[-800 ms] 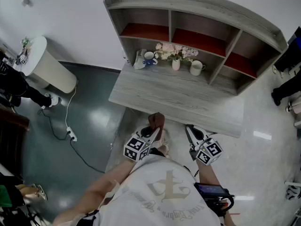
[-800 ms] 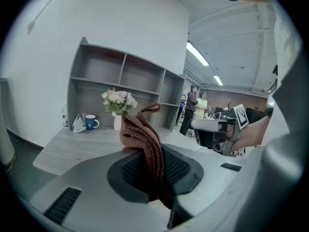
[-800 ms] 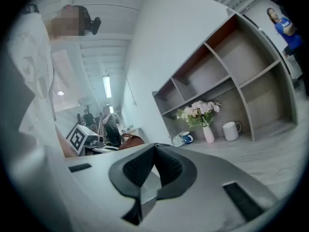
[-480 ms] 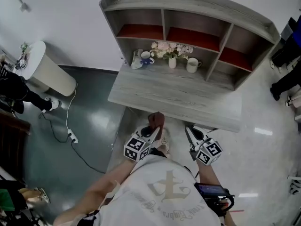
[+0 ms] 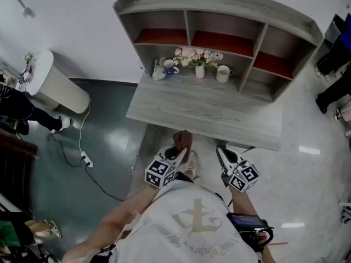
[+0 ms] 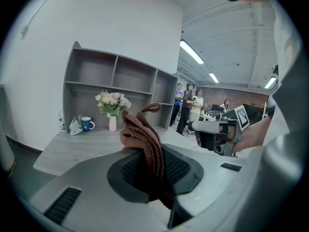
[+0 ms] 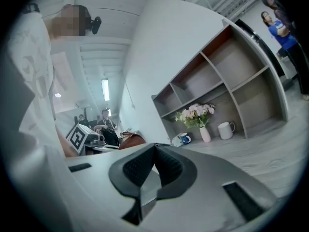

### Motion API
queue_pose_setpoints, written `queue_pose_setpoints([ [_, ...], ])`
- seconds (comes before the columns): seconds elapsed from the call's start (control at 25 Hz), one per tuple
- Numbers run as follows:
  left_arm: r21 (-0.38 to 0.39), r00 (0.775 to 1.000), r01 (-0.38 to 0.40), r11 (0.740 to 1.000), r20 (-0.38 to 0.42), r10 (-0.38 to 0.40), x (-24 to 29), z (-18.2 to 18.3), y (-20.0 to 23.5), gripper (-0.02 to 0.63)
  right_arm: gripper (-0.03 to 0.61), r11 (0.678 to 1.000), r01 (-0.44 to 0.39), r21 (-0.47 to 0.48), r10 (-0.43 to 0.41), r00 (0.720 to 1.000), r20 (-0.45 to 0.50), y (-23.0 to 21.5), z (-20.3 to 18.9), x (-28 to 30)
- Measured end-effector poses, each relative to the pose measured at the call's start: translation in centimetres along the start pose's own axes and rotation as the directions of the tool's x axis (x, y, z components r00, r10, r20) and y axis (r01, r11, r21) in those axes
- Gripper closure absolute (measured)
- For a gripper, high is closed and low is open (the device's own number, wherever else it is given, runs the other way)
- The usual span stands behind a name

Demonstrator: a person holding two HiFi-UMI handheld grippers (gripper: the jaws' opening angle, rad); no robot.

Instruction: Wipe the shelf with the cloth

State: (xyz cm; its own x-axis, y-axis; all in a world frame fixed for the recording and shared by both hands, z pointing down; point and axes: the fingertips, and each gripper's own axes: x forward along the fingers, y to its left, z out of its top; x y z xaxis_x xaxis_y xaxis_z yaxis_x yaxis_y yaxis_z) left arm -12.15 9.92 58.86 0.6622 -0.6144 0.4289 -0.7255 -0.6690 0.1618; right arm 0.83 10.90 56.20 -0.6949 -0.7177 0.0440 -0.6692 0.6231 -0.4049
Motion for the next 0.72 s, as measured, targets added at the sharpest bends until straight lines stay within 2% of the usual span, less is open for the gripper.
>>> queue_pose_setpoints([
  [0.36,-0.011,0.998,-0.057,0.998,0.013,0.057,-1.3,0.3,1.7,0.548,0.574,0.999,-0.043,0.0,0.043,0.999,-0.011,0.6,0.2,1.9],
  [0.72,-0.056,0.99,-0.139,0.989,0.022,0.141,-2.9,0.2,5.5,0.548,0.574,0.994,-0.104,-0.014,0.103,0.994,-0.037,1.0,0.5,6.1],
])
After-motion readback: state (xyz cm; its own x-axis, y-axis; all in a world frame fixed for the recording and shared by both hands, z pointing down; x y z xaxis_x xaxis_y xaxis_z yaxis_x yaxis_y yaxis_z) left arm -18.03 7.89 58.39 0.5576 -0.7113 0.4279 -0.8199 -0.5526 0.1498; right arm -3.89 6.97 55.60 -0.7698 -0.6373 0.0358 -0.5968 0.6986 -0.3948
